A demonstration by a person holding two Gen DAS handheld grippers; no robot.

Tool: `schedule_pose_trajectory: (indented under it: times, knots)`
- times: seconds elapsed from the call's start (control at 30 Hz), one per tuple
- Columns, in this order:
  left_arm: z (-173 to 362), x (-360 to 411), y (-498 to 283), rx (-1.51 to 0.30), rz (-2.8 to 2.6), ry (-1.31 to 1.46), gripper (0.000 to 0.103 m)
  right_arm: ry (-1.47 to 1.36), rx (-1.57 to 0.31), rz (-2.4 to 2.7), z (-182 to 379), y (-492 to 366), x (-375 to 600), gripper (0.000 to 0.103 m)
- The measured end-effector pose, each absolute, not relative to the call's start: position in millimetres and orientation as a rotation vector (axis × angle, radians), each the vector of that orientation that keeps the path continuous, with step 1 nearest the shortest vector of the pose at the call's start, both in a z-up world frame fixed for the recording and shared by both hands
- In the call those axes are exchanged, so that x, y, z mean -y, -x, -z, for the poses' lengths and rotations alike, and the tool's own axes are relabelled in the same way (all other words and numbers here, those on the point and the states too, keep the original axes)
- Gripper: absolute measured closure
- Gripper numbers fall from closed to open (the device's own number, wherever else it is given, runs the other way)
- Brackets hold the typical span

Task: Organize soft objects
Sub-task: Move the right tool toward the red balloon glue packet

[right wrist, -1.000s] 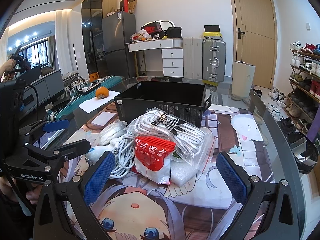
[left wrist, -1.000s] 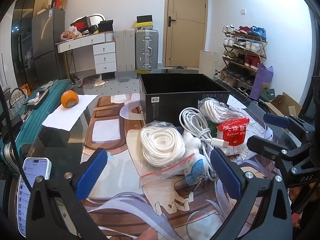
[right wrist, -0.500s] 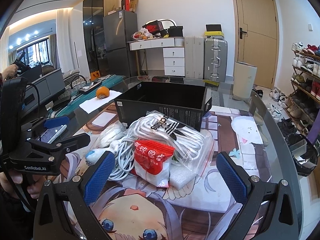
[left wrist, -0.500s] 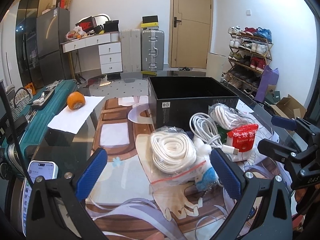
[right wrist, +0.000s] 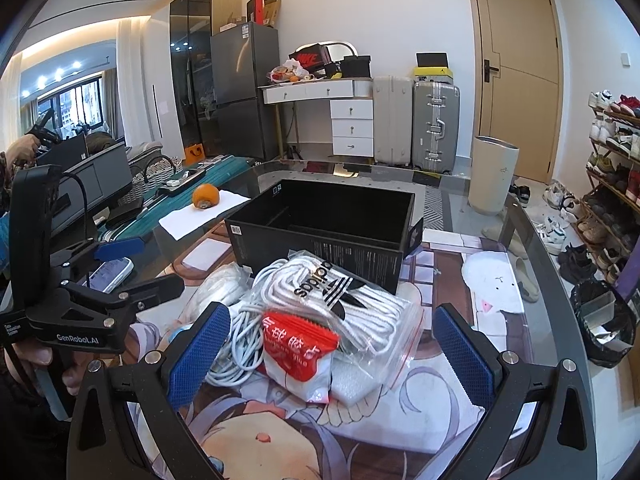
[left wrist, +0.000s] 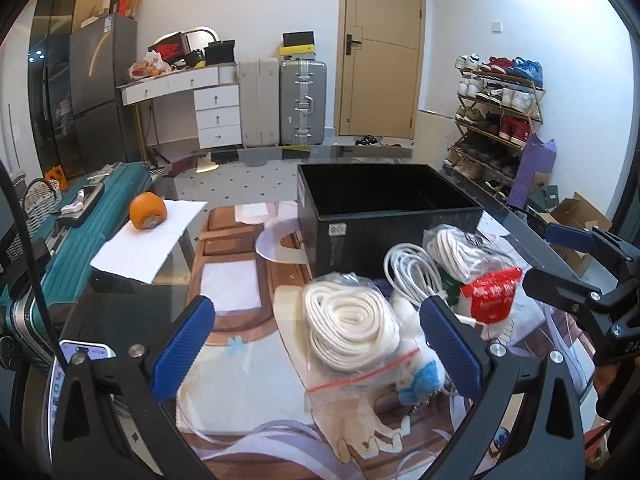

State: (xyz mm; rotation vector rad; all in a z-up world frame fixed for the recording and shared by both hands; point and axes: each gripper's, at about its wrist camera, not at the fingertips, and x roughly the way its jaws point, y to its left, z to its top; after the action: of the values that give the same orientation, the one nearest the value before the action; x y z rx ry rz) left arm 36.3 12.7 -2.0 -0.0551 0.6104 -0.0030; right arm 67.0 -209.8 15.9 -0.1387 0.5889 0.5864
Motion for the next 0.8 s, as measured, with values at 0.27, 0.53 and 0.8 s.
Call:
schedule_pose_trajectory:
  times: [0.27, 0.53, 0.8]
  knots:
    - [1, -14, -47, -0.619, 0.001, 0.054, 0.000, 0.142, -0.620, -0.577, -12, -79, 210, 0.000]
    - [7, -13, -55, -0.645, -0.011, 0.036, 0.000, 0.162, -0.661, -0.551, -1, -81, 209, 0.000]
    - [15, -15, -53, -0.663, -0.019, 0.040, 0.000, 0.132, -0.731, -0.487, 21, -84, 199, 0.000]
